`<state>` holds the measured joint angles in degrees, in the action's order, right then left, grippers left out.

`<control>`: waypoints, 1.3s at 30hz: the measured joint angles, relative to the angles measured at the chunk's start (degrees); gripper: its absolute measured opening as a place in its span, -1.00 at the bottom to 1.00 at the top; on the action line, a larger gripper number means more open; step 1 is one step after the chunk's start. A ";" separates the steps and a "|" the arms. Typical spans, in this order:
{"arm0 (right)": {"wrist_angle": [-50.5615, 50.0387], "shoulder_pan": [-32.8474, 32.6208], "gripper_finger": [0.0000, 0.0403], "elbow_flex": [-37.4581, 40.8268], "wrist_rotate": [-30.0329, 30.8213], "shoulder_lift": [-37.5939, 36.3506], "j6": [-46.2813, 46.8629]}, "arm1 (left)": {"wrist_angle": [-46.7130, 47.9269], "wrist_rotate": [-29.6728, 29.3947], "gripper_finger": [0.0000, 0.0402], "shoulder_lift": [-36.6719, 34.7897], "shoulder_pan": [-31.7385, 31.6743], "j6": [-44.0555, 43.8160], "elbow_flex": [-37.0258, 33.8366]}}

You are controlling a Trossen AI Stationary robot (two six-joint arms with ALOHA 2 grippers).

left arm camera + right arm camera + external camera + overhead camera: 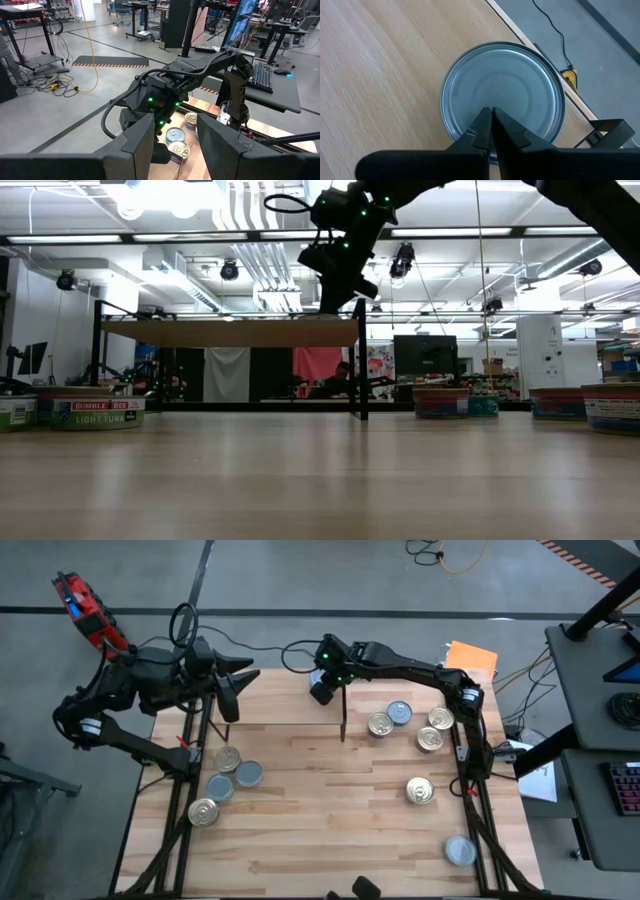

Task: Stack canned seafood by type on shelf
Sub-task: Put the green tuna can on the shelf, then move the blue and pink tuna can to the center of the table

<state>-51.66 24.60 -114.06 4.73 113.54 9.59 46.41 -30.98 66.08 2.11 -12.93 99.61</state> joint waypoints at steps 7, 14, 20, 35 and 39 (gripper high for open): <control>-2.33 -0.22 -0.95 -3.47 -0.07 -1.20 -0.11 | 0.66 0.02 -0.33 0.00 0.00 0.02 0.02; -12.28 -1.00 -0.95 -10.33 -3.07 -3.22 0.39 | 3.60 0.15 -0.33 0.00 0.00 -0.73 0.02; -22.18 -3.06 -0.95 -11.30 -10.00 -8.47 1.60 | 9.70 1.55 -0.33 0.04 0.00 -4.27 0.02; -25.68 -18.43 -0.95 -3.30 -10.91 -23.02 18.22 | 25.37 13.33 -0.33 1.83 0.11 -9.48 0.02; -25.29 -22.02 -0.95 0.11 -10.79 -26.42 20.50 | 27.16 16.17 -0.33 2.59 0.11 -9.28 -0.55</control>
<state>-76.95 2.58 -113.95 -6.06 87.12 30.09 73.58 -14.81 68.68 2.22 -22.21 99.07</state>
